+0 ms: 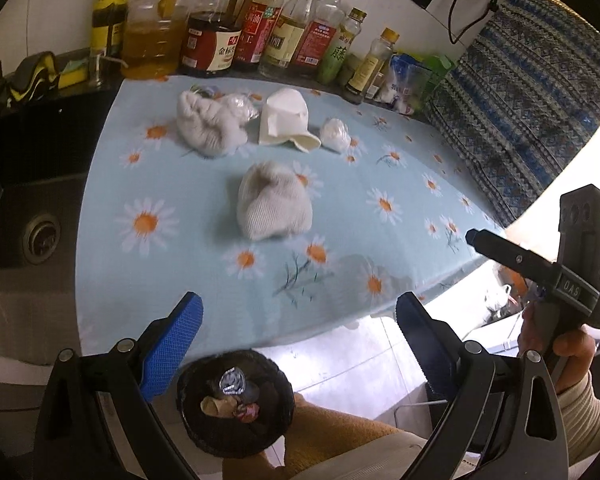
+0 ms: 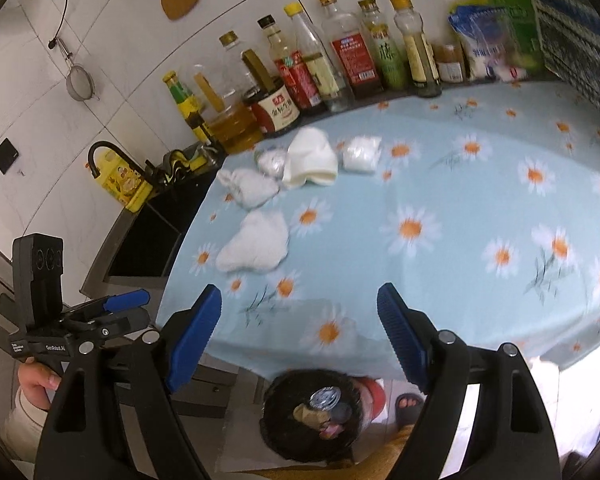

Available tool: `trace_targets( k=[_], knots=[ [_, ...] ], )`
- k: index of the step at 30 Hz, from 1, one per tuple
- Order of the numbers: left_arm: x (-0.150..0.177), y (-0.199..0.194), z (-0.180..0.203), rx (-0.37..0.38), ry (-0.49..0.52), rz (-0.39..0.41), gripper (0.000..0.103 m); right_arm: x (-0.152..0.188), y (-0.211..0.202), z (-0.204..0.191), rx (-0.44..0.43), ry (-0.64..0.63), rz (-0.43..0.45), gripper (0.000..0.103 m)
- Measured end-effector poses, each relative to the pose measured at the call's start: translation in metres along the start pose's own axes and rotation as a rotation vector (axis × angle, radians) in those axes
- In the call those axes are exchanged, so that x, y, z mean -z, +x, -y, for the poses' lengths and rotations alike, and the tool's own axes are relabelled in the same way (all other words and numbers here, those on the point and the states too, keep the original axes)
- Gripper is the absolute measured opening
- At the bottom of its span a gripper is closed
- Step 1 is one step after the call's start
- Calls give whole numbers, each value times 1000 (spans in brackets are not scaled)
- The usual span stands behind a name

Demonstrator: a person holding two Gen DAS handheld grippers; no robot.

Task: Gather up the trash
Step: 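Raise both open tools from the bin back up over the counter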

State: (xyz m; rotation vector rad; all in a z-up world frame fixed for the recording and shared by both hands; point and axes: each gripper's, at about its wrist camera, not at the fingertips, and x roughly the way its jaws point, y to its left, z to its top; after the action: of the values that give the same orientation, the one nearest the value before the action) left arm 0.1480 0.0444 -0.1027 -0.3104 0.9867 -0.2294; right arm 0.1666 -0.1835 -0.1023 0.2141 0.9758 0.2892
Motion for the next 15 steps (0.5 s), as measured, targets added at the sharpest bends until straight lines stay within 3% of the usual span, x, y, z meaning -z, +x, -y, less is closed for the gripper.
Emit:
trace_targets(
  k=[15],
  knots=[
    [-60, 83, 14, -151, -64, -82, 94, -86, 42, 74, -70, -70, -45, 80]
  ],
)
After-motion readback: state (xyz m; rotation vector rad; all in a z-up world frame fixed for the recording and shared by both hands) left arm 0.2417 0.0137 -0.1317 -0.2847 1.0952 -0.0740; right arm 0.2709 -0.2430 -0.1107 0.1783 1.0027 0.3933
